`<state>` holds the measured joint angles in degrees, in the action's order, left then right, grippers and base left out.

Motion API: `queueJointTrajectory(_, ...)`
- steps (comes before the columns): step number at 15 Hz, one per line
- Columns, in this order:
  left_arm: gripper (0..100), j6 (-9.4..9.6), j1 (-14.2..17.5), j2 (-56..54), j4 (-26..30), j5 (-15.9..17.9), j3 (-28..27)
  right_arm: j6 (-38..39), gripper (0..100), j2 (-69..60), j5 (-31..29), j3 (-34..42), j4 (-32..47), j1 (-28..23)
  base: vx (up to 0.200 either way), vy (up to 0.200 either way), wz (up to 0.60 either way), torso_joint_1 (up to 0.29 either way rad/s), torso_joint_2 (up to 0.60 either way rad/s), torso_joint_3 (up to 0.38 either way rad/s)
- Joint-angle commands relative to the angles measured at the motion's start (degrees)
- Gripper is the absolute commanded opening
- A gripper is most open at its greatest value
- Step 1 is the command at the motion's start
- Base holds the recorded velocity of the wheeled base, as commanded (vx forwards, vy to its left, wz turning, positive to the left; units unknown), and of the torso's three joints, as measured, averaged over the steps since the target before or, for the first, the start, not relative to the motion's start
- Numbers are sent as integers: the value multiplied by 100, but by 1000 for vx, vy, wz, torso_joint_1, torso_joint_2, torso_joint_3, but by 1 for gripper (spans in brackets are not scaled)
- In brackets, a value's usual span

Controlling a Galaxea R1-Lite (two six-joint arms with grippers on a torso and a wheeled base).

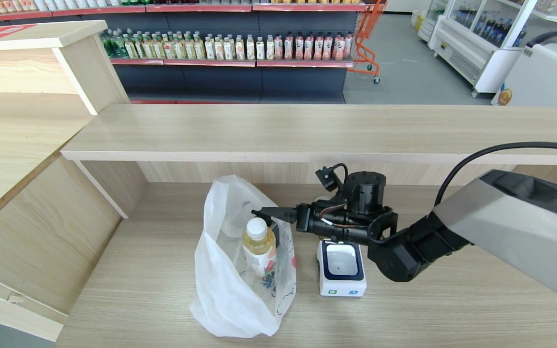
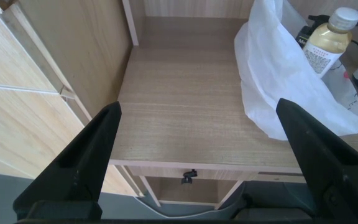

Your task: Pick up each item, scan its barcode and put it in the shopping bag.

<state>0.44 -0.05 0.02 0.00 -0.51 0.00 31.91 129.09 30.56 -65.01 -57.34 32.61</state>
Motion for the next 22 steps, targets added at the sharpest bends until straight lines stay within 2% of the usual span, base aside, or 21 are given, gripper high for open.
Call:
queueJointTrajectory(1,100,0,-4,-2,0,-2,0,113,100,-498,2,498,-40,-27,0,0,0,0,0,0)
queueJointTrajectory(5,100,0,5,-2,0,-2,0,465,100,-1817,38,1702,13,-132,0,0,0,0,0,0)
queueJointTrajectory(8,100,0,-4,-2,0,-2,0,236,100,-3100,11,2810,4,-132,0,0,0,0,0,0)
queueJointTrajectory(11,100,0,-4,-2,0,-2,0,-1697,100,-4559,2,4269,4,-554,0,0,0,0,0,0)
queueJointTrajectory(12,100,0,-4,-2,0,-2,0,-1961,100,-4735,2,4427,13,-651,0,0,0,0,0,0)
queueJointTrajectory(13,100,0,-4,-2,0,-2,0,-3025,100,-5473,-15,5121,145,-1125,0,0,0,0,0,0)
queueJointTrajectory(14,100,0,-4,-2,0,-2,0,-3666,100,-5904,-103,5561,233,-1486,0,0,0,0,0,0)
queueJointTrajectory(15,100,0,5,-2,0,-2,0,-4088,100,-6308,-815,6044,294,-1899,0,0,0,0,0,0)
queueJointTrajectory(16,100,0,-4,-2,0,-2,0,-4053,100,-6800,-1870,6475,435,-2013,0,0,0,0,0,0)
queueJointTrajectory(17,100,0,-4,-2,0,-2,0,-3736,100,-7468,-2661,6501,1314,-2004,0,0,0,0,0,0)
queueJointTrajectory(18,100,0,-4,-2,0,-2,0,-3367,100,-8382,-2977,6492,2465,-1934,0,0,0,0,0,0)
queueJointTrajectory(20,100,0,-4,-2,0,-2,0,-3315,100,-9797,-3337,6501,3915,-2004,0,0,0,0,0,0)
queueJointTrajectory(21,100,0,-4,-2,0,-2,0,-3297,100,-10817,-3408,6501,4838,-2206,0,0,0,0,0,0)
queueJointTrajectory(22,100,0,-4,-2,0,-2,0,-3262,100,-11494,-3417,6501,5427,-2417,0,0,0,0,0,0)
